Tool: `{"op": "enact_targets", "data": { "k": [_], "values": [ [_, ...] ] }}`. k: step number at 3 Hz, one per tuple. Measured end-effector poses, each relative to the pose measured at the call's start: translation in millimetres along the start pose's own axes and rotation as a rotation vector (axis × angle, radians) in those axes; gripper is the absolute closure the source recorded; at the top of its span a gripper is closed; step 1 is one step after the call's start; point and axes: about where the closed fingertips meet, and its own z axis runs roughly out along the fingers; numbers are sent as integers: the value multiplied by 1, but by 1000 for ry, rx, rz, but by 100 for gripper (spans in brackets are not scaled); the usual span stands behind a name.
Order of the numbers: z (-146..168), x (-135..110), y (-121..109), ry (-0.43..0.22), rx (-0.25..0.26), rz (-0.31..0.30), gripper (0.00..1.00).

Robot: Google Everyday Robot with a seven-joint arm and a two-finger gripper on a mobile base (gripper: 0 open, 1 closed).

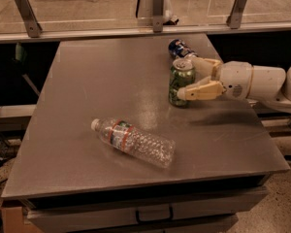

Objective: Place green can upright

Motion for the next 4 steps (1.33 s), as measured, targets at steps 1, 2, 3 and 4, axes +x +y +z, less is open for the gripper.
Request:
{"op": "enact_targets", "data": {
  "k": [1, 2, 3, 4],
  "values": [
    [-32, -19, -7, 32, 80, -49, 0],
    [-70, -62, -17, 79, 166, -145, 0],
    [-107, -117, -27, 152, 236, -252, 0],
    [-125, -139, -33, 139, 273, -284, 0]
  ]
}}
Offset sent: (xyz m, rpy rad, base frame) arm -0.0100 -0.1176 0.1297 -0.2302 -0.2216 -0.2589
